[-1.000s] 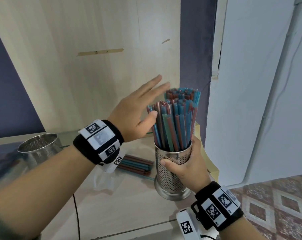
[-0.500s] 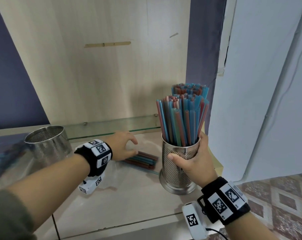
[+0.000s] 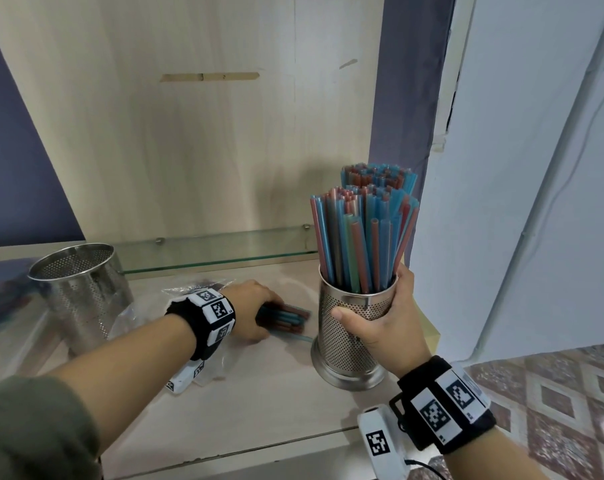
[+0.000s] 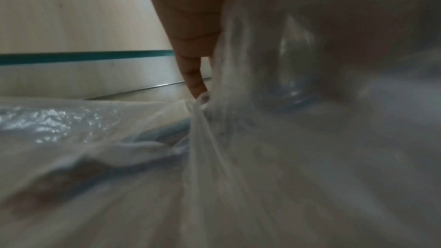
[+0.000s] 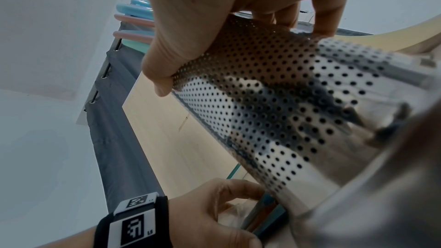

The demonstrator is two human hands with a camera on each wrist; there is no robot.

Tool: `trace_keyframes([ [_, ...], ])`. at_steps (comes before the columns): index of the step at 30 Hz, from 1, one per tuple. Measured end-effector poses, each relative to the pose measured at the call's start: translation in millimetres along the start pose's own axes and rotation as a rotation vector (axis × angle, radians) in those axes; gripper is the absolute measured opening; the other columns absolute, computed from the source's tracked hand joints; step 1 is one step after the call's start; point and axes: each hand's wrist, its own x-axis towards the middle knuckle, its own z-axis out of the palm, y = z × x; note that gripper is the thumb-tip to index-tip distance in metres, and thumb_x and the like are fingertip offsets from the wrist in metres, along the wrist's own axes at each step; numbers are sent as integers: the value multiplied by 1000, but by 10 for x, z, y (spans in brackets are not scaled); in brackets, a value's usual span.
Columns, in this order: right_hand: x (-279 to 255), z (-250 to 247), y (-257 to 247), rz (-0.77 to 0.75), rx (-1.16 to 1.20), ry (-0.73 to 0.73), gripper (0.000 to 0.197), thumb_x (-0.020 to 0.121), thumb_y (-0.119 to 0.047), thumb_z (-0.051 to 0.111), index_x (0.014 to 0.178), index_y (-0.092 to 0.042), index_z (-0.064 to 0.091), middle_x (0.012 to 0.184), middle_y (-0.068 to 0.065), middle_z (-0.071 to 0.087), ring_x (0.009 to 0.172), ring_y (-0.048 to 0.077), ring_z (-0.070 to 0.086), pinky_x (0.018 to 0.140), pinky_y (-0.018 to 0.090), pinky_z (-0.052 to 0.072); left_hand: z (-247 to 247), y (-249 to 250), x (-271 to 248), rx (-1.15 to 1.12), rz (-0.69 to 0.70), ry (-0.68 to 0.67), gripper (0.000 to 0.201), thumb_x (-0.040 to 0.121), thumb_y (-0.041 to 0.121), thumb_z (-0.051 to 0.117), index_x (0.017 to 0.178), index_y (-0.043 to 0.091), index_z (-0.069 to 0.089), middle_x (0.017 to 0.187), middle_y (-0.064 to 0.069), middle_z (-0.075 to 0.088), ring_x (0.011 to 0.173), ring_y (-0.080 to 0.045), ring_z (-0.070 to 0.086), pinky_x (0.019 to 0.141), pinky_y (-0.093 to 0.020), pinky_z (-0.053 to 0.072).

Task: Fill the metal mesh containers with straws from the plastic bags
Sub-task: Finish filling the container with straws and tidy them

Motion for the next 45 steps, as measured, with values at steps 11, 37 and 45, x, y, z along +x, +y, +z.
trace_keyframes([
  [11,-6,9,-13,4,12,2,96,56,-39,93,128,-48,31,120,-33,55,119,-1,56,97,19,49,29,-20,97,171,23,24,39,85,37,64,123,29,59,116,1,61,114,-21,48,93,-33,38],
  [37,-9,5,-28,29,24,-9,97,53,-45,90,131,-44,32,122,-25,58,118,1,57,96,20,50,-184,-6,-152,-194,91,470,50,75,50,65,123,40,55,124,15,57,127,-13,44,111,-35,9],
  [45,-8,15,-27,19,27,-1,98,54,-42,92,132,-37,32,118,-34,56,117,-4,56,93,12,48,-633,-5,-308,-553,96,646,65,68,68,63,121,29,61,111,7,65,105,-15,61,99,-39,47],
])
